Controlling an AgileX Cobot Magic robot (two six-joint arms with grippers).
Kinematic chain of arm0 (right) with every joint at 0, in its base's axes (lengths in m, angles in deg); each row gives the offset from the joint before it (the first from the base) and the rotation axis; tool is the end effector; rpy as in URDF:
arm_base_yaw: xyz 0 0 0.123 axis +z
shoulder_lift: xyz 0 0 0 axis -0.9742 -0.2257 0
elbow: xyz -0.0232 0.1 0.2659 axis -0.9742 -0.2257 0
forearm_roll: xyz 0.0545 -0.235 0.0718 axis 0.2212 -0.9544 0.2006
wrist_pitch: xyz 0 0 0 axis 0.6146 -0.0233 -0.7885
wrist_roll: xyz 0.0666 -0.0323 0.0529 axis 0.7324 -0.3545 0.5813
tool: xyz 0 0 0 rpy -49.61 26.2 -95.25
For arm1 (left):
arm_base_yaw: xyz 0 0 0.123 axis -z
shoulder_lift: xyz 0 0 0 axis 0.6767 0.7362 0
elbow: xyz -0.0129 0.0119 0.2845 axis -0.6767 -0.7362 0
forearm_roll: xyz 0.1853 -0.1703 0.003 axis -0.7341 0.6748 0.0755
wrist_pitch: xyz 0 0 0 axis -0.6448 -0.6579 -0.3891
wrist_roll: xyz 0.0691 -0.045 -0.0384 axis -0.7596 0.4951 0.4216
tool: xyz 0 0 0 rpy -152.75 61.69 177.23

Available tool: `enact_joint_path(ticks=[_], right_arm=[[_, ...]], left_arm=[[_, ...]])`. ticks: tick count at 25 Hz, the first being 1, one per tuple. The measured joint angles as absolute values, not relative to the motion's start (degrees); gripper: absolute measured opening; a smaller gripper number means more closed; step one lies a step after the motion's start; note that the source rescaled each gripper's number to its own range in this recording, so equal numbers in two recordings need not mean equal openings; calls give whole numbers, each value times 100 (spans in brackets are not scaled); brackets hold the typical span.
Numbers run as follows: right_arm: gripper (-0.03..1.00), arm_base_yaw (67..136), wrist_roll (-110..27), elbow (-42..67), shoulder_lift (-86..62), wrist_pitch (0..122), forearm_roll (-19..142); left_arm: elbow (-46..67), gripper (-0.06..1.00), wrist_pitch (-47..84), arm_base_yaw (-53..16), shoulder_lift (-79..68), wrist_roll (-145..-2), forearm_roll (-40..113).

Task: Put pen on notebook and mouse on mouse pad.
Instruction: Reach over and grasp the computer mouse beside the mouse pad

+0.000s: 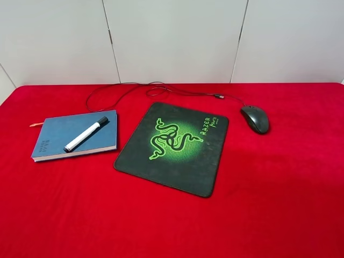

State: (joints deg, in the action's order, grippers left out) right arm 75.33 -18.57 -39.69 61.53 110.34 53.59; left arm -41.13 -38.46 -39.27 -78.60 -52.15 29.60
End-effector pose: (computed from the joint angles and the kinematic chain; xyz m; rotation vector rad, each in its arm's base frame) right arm -0.0030 0.0001 0.2774 0.0285 2.0074 -0.0184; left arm -0.0049 -0.0089 0.2754 0.2941 2.0304 -0.0351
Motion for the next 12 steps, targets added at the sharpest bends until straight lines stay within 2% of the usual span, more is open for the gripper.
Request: enact_joint_path(ticks=[12], right_arm=[[100,7533,-1857,-3969,6153,11034,5359]], left_arm=[[-4113,100,-3846,-3927,-7886,-5177,2771]])
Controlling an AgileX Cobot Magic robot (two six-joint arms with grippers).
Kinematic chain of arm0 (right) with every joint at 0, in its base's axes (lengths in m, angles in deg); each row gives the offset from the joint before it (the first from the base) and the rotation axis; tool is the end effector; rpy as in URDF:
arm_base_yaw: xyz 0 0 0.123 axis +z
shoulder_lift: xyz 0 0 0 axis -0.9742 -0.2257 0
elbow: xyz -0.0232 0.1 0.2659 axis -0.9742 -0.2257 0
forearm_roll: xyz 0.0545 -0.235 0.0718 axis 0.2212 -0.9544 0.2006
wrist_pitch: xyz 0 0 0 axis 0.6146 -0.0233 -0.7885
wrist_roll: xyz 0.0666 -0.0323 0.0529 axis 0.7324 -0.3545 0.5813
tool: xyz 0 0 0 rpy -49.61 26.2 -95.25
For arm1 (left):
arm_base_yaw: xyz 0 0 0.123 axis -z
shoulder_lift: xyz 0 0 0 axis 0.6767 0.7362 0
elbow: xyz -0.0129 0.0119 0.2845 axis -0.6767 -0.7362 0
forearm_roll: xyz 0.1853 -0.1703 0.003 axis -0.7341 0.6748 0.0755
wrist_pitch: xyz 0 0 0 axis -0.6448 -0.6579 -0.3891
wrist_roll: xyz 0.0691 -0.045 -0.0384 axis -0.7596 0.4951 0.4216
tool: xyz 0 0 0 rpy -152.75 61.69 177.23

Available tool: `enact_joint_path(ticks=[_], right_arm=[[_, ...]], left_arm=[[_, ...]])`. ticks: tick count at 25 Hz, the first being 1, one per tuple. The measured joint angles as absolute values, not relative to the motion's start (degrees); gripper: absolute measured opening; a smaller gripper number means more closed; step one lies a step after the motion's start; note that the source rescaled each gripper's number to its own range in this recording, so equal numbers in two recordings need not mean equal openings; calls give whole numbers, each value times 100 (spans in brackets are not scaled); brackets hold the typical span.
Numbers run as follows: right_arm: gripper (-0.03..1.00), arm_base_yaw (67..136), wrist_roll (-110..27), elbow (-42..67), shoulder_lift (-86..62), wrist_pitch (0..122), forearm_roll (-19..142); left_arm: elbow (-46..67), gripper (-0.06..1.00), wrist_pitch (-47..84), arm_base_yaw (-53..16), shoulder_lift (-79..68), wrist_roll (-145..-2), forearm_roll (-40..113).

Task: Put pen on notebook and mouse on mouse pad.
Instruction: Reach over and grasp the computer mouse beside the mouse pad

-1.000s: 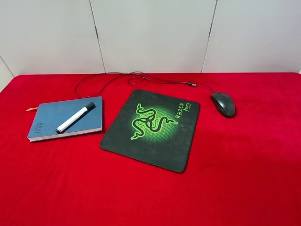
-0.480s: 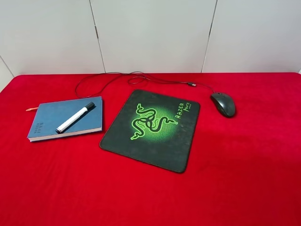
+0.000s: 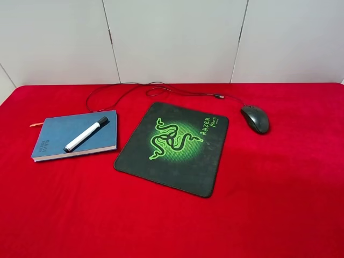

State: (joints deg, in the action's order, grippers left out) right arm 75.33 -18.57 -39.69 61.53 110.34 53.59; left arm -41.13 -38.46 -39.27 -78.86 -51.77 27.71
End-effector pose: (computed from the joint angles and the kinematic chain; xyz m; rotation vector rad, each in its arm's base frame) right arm -0.0030 0.0001 0.2774 0.0285 2.0074 -0.0184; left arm -0.0053 -0.0062 0.2752 0.2859 2.0296 0.0006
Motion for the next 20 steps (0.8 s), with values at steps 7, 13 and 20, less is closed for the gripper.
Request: enact_joint_path(ticks=[7,13,20], right_arm=[[100,7533,-1857,-3969,6153,11034,5359],[100,7533,-1857,-3969,6153,11034,5359],[100,7533,-1857,-3969,6153,11034,5359]], left_arm=[[-4113,100,-3846,-3927,-7886,-5177,2760],[-4113,100,-3846,-3927,-7886,-5176,2753],[-4113,100,-3846,-3927,-7886,-5176,2751]])
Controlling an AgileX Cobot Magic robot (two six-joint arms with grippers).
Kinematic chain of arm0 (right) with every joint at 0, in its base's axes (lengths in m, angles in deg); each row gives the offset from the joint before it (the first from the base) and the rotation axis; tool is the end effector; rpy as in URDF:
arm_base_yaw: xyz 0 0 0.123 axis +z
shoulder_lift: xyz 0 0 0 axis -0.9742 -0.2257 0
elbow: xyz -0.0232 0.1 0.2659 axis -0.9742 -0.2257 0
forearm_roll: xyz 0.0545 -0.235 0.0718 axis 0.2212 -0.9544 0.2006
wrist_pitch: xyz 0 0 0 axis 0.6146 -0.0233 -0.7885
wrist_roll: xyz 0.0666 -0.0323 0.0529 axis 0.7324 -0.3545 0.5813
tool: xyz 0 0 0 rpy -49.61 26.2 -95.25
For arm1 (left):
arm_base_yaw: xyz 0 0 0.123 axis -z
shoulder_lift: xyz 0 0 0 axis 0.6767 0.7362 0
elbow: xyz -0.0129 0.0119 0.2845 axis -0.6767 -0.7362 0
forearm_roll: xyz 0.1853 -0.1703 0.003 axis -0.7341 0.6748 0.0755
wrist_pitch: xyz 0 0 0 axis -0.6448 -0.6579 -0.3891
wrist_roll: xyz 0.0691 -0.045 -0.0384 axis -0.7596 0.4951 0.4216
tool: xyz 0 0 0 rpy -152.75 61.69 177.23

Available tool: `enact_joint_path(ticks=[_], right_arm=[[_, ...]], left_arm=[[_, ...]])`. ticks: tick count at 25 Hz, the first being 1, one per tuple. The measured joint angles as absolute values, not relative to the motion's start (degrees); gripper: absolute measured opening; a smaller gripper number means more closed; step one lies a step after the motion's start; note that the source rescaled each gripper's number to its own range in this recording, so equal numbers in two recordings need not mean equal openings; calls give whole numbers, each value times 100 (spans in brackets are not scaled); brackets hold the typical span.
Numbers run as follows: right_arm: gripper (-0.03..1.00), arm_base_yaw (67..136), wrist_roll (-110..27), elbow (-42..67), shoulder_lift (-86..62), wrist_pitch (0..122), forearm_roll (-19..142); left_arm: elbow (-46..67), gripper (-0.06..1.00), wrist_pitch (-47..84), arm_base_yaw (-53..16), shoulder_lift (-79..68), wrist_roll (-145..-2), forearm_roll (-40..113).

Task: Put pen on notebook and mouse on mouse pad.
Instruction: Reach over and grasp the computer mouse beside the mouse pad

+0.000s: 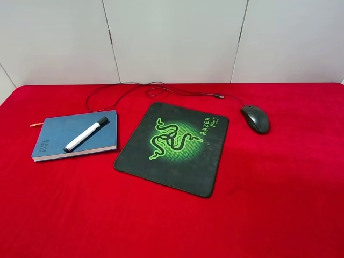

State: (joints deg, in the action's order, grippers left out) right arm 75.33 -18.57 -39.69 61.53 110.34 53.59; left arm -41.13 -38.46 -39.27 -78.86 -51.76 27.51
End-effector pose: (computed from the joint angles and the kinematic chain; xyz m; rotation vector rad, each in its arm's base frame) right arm -0.0030 0.0001 0.2774 0.0285 2.0074 -0.0184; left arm -0.0052 -0.0060 0.2751 0.2856 2.0299 0.0046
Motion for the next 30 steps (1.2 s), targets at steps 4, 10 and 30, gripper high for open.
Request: enact_joint_path(ticks=[4,10,30], right_arm=[[100,7533,-1857,-3969,6153,11034,5359],[100,7533,-1857,-3969,6153,11034,5359],[100,7533,-2640,-2698,3355,10087,5933]], left_arm=[[-4113,100,-3846,-3927,-7886,-5176,2751],[-4113,100,-3846,-3927,-7886,-5176,2747],[-4113,100,-3841,-3927,-7886,-5176,2747]])
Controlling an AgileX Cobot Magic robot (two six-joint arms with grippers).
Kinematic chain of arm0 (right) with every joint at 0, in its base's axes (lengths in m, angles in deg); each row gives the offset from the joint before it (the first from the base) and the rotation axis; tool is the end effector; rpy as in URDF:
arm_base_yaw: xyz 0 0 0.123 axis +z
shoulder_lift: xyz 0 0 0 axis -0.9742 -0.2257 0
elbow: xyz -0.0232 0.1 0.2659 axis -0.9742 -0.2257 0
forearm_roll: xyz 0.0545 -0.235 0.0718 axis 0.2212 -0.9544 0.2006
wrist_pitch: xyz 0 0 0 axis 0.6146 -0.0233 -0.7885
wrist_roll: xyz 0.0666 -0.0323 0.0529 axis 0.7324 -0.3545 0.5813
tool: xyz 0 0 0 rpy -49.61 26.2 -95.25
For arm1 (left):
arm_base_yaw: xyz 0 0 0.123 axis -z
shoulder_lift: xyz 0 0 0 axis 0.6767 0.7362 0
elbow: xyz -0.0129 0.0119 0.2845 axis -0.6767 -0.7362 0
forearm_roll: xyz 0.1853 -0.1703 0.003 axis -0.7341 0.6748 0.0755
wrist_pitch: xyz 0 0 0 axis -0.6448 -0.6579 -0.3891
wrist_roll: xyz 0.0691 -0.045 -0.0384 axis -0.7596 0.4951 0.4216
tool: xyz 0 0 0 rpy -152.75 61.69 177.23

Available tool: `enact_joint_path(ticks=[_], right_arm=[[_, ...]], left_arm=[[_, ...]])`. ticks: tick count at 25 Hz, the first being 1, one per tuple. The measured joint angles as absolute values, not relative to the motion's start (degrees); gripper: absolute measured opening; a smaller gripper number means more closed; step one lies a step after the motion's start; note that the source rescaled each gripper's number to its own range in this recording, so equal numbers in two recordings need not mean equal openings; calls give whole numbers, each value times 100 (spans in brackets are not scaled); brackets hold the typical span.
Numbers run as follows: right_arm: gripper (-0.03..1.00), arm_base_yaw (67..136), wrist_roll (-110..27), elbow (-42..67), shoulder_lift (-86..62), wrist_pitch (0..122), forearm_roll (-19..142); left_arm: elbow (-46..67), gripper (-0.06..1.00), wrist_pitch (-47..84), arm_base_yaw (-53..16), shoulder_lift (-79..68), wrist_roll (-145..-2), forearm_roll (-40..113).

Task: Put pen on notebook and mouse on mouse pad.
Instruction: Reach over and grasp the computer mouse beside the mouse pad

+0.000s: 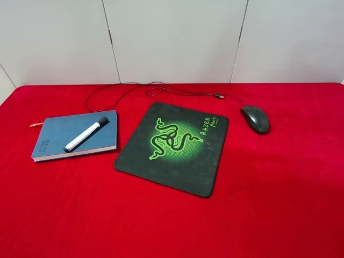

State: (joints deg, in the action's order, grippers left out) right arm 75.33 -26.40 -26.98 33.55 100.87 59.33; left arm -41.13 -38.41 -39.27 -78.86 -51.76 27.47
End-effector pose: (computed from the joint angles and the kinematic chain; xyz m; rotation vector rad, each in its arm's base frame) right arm 0.0771 0.0047 0.3405 -0.0898 2.1027 0.0198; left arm -0.0052 -0.0059 0.2752 0.2855 2.0291 0.0055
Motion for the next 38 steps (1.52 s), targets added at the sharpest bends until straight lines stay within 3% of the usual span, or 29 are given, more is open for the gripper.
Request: enact_joint_path(ticks=[15,21,38], right_arm=[[100,7547,-3650,-535,-1413,9527,6362],[100,7983,-3566,361,-2983,9490,6059],[100,8171,-3147,2477,-5413,10398,5922]], left_arm=[[-4113,100,-3841,-3927,-7886,-5176,2745],[-4113,100,-3841,-3927,-7886,-5176,2745],[-4113,100,-3841,-3927,-7886,-5176,2745]])
